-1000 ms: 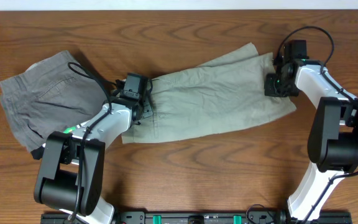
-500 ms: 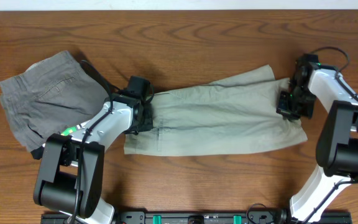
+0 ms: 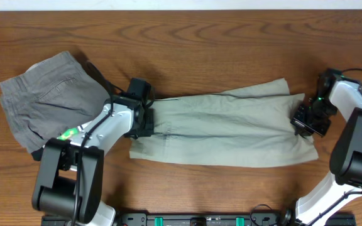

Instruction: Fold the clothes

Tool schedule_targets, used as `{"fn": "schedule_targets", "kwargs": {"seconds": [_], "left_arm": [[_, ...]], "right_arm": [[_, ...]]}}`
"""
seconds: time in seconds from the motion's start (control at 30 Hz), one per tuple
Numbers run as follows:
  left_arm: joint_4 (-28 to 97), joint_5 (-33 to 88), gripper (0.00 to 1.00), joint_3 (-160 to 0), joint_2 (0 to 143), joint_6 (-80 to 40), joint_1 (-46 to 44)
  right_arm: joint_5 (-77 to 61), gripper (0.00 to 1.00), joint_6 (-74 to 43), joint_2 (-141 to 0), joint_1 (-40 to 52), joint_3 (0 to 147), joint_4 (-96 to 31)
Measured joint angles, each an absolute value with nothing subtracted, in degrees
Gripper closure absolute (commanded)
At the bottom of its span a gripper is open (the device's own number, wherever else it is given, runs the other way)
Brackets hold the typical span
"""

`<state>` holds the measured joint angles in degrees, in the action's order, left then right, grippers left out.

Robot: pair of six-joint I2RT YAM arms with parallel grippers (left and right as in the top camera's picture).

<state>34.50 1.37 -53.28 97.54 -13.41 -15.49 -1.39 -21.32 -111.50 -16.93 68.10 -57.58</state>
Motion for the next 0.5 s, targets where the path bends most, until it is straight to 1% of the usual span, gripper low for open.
{"fn": "schedule_targets", "kwargs": {"seconds": [0.07,0.13,0.23,0.27,0.33,0.4,0.43,0.47,0.5], "left_arm": [[34.5,0.6,0.6,-52.8,95.4,-13.4,-15.4],[34.1,0.0,0.56,-52.8,92.2,-13.2,-15.2],[32.9,-0.5,0.54,-52.8,86.3,-13.1,-15.1],[32.3,-0.5,0.52,-52.8,84.4,-13.1,-15.1],[30.6,-0.6,0.47,-52.8,81.1,-13.2,-15.1],[29.1,-0.6,0.41,-52.8,79.1,-13.0,-15.1],[28.4,-0.2,0.4,-52.8,78.6,-13.1,-15.1],[27.3,0.1,0.39,-52.8,78.3,-13.1,-15.1],[26.1,1.1,0.38,-52.8,78.2,-13.1,-15.1]], "right_arm": [[1.1,0.99,-21.7,-110.7,-18.0,67.3,-57.5],[3.8,0.99,-22.0,-109.8,-18.9,66.3,-56.9],[7.0,0.97,-22.2,-108.1,-19.8,65.0,-56.1],[7.6,0.97,-22.2,-107.1,-19.9,64.8,-56.1],[8.4,0.94,-22.2,-104.3,-19.9,64.6,-56.1],[8.8,0.88,-22.1,-100.9,-19.9,64.5,-56.0],[8.7,0.76,-22.1,-99.0,-19.9,64.5,-55.8],[8.5,0.58,-22.1,-97.2,-20.0,64.5,-55.3],[8.2,0.48,-22.0,-95.6,-20.0,64.6,-54.5]]}}
